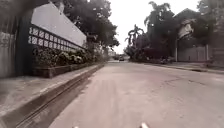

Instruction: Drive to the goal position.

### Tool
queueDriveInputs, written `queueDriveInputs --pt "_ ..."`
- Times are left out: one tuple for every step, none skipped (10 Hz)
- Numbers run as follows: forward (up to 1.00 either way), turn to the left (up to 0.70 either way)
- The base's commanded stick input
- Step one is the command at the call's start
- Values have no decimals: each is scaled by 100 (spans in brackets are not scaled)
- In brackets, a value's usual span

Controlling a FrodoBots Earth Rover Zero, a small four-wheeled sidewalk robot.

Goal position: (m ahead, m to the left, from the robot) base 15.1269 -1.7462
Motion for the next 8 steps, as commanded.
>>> queueDriveInputs --pt "6 0" --pt "6 0" --pt "6 0" --pt "5 0" --pt "6 0" --pt "6 0" --pt "6 0" --pt "7 0"
